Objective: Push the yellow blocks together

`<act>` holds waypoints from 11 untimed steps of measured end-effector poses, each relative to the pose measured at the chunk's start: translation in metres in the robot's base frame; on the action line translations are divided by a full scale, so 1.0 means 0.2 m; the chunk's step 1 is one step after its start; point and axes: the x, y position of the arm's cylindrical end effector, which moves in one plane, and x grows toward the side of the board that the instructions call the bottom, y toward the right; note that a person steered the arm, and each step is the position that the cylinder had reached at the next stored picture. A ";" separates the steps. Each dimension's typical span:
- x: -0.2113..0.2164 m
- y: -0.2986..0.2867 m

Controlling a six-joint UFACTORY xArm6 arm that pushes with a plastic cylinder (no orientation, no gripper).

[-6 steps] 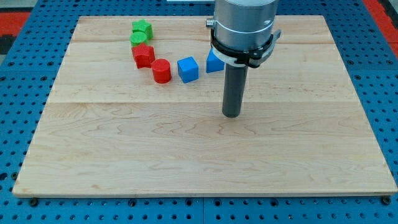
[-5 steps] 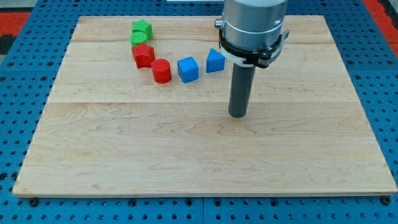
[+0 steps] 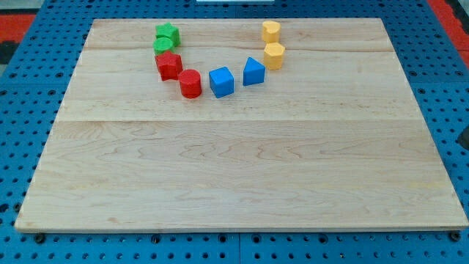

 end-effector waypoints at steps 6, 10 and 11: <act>-0.95 -0.96; -0.97 -1.34; -1.02 -1.35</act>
